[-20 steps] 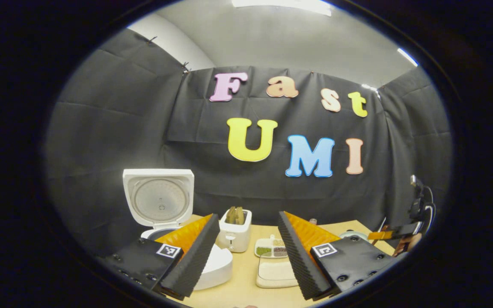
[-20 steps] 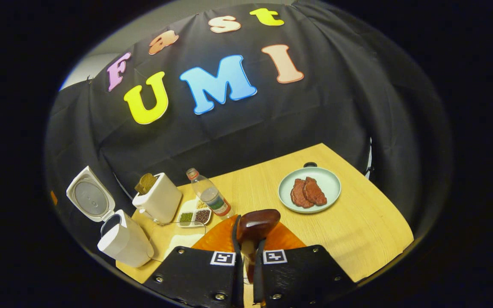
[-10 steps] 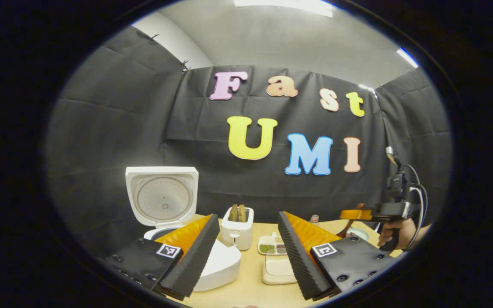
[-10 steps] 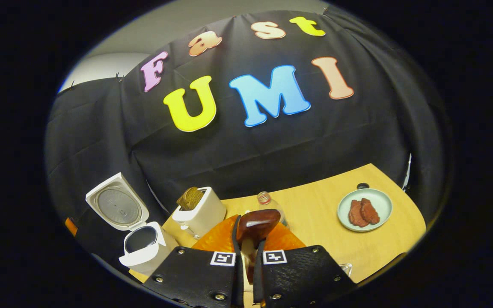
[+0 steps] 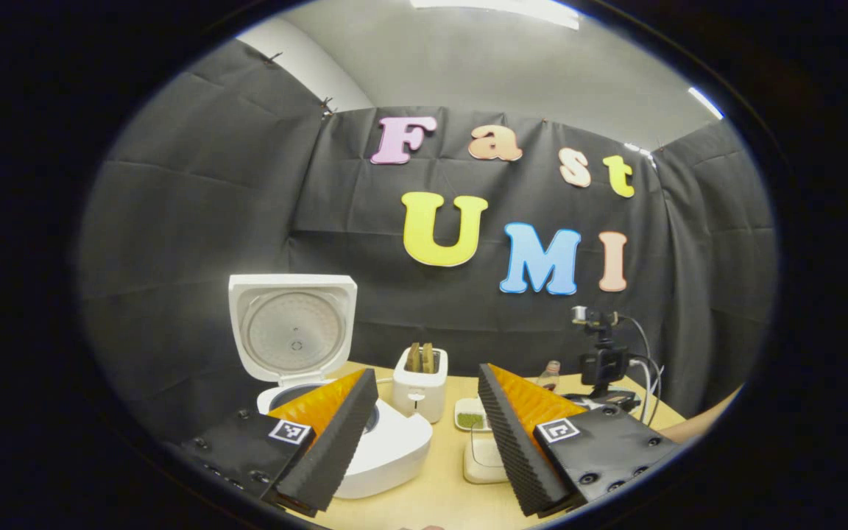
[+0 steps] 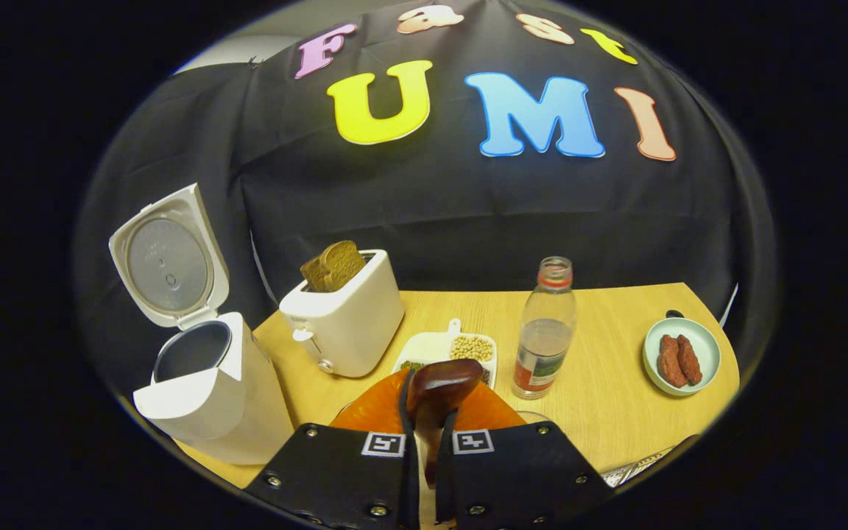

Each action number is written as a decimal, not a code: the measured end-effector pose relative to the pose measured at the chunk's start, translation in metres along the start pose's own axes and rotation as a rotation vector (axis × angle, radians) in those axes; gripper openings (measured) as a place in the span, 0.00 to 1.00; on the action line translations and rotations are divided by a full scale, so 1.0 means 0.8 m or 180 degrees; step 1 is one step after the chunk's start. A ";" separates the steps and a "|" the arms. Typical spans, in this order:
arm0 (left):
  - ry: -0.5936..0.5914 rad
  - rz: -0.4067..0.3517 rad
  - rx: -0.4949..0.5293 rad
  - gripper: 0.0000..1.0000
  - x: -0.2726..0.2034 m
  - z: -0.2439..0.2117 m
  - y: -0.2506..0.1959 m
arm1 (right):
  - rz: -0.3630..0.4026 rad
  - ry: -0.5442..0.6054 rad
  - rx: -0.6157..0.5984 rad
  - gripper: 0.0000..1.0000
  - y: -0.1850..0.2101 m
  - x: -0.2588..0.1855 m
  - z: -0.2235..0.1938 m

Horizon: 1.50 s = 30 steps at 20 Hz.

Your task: Close the left gripper, press the button to open the rice cooker; take a wooden spoon from the chopstick holder with the right hand, scoop a spoonful of rice and pour it into the rice cooker, then put the wooden spoon back into the chopstick holder.

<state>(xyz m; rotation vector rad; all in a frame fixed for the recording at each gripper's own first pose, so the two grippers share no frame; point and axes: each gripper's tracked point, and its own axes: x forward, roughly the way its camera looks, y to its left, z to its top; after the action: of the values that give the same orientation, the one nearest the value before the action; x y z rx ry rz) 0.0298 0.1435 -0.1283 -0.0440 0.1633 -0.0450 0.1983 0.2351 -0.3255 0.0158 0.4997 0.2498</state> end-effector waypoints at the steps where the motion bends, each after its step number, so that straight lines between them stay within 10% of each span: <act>1: 0.0024 0.0000 -0.0006 0.96 -0.002 -0.004 0.002 | 0.0012 0.0003 -0.0015 0.09 0.007 0.003 -0.006; 8: 0.0086 0.0064 -0.0016 0.96 -0.003 -0.011 0.017 | 0.0358 0.0124 0.0659 0.09 0.047 -0.008 -0.031; 25: 0.0003 -0.0147 0.0002 0.96 -0.006 0.004 0.001 | 0.0872 -0.0573 0.3224 0.09 -0.063 -0.116 0.087; 30: -0.0035 -0.0228 0.0045 0.95 -0.011 0.005 0.004 | 0.1205 -0.0701 0.3242 0.09 -0.034 -0.142 0.138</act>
<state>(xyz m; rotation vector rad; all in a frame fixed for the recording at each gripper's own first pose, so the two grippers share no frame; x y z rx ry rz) 0.0219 0.1476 -0.1231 -0.0361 0.1503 -0.1172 0.1612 0.1865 -0.1771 1.1269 0.3569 0.3358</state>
